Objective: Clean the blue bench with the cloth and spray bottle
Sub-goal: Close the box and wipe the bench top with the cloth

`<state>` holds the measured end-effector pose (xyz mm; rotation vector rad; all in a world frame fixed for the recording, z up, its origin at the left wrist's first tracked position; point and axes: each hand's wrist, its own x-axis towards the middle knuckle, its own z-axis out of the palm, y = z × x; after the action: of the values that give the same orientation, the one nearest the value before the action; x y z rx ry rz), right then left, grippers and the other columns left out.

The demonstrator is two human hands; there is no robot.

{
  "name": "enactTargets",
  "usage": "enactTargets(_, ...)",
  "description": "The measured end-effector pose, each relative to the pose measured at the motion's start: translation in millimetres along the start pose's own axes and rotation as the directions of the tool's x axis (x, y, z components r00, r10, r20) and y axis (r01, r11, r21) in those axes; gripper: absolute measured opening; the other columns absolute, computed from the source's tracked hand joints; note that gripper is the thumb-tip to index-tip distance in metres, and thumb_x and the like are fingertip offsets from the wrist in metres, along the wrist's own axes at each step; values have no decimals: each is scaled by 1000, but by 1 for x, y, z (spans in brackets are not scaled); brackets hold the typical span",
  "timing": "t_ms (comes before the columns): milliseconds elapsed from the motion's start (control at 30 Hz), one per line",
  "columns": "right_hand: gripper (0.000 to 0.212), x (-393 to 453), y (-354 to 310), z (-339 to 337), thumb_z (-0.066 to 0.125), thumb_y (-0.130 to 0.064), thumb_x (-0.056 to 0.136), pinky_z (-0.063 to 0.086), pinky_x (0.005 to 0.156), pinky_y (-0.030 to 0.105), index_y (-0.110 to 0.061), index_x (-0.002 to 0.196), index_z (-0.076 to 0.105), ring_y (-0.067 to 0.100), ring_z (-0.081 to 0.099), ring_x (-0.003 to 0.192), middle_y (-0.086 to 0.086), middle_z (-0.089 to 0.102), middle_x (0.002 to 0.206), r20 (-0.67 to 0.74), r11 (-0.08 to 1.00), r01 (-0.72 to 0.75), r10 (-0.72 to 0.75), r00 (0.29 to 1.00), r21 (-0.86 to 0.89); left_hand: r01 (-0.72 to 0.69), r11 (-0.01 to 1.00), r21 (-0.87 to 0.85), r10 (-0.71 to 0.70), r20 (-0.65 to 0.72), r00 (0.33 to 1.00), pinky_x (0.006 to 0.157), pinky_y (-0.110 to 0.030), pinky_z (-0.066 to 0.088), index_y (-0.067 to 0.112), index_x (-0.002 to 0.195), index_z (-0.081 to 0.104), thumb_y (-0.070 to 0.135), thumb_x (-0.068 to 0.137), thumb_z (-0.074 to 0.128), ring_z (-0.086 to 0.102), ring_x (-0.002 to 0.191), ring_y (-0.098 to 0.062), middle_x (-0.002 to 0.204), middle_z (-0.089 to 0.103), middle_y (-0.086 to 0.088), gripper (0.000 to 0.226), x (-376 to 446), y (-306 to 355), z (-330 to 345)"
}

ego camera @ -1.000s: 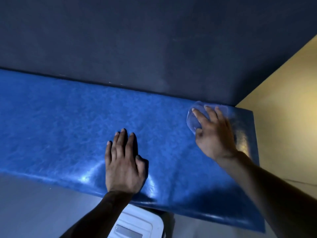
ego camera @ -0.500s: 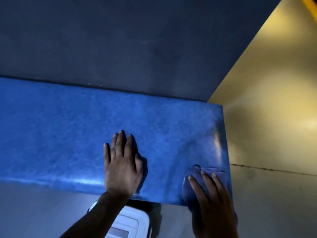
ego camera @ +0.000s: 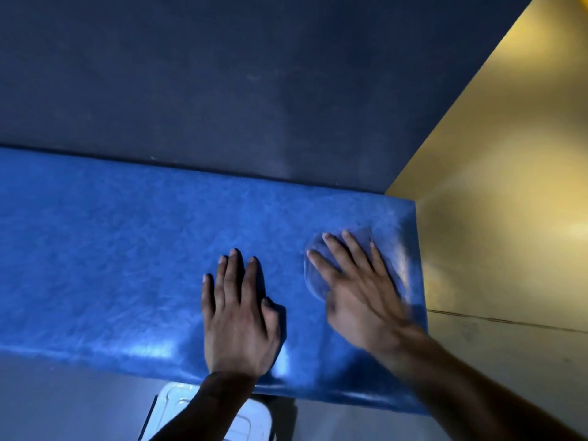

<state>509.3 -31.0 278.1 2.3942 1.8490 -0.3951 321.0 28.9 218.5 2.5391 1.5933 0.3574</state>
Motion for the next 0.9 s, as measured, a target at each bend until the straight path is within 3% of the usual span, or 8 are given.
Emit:
enactTargets(133, 74, 60, 14, -17, 48, -35, 89, 6, 123, 59, -40, 156, 18, 28, -4, 156, -3, 3, 170, 34, 987, -152, 150, 988, 58, -17, 1000, 3, 17, -32, 999, 128, -52, 13, 14, 154, 39, 31, 84, 44, 21, 157, -29, 167, 27, -13, 72, 0, -3, 4)
enactTargets(300, 69, 89, 35, -31, 55, -36, 85, 26, 117, 57, -30, 150, 34, 38, 23, 147, 9, 35, 153, 4, 918, -367, 370, 929, 153, -21, 1000, -5, 21, -37, 999, 128, -51, 12, 14, 154, 39, 32, 86, 43, 18, 158, -27, 168, 25, -11, 71, -1, -5, 6)
enactTargets(433, 65, 64, 52, -25, 52, -34, 83, 34, 112, 49, -24, 146, 43, 37, 35, 137, 13, 44, 144, -105, 909, -387, 405, 908, 157, -14, 1000, -13, 14, -25, 1000, 128, -51, 10, 14, 154, 39, 33, 87, 42, 16, 159, -26, 168, 26, -12, 70, -1, -4, 5)
enactTargets(600, 71, -12, 34, -5, 48, -35, 84, 20, 123, 47, -26, 153, 36, 36, 26, 147, 12, 29, 159, -95, 906, -395, 411, 907, 153, -5, 1000, 9, 6, -9, 1000, 128, -53, 12, 12, 154, 39, 33, 87, 40, 17, 159, -28, 167, 27, -14, 69, -1, -3, 1)
enactTargets(767, 60, -112, -14, 33, 49, -32, 80, 43, 107, 58, -16, 136, 63, 44, 44, 140, 20, 51, 148, -258, 876, -348, 440, 860, 334, 2, 1000, 13, -3, 17, 1000, 127, -54, 12, 12, 153, 39, 34, 89, 37, 17, 158, -29, 167, 27, -15, 69, -2, -1, -3)
enactTargets(900, 52, -153, -29, 52, 50, -36, 87, 47, 102, 59, -16, 132, 66, 44, 41, 142, 18, 52, 148, -280, 876, -341, 441, 853, 343, 6, 1000, 31, -8, 61, 998, 127, -56, 13, 13, 154, 37, 36, 89, 36, 18, 157, -32, 167, 28, -17, 69, -2, 3, -9)
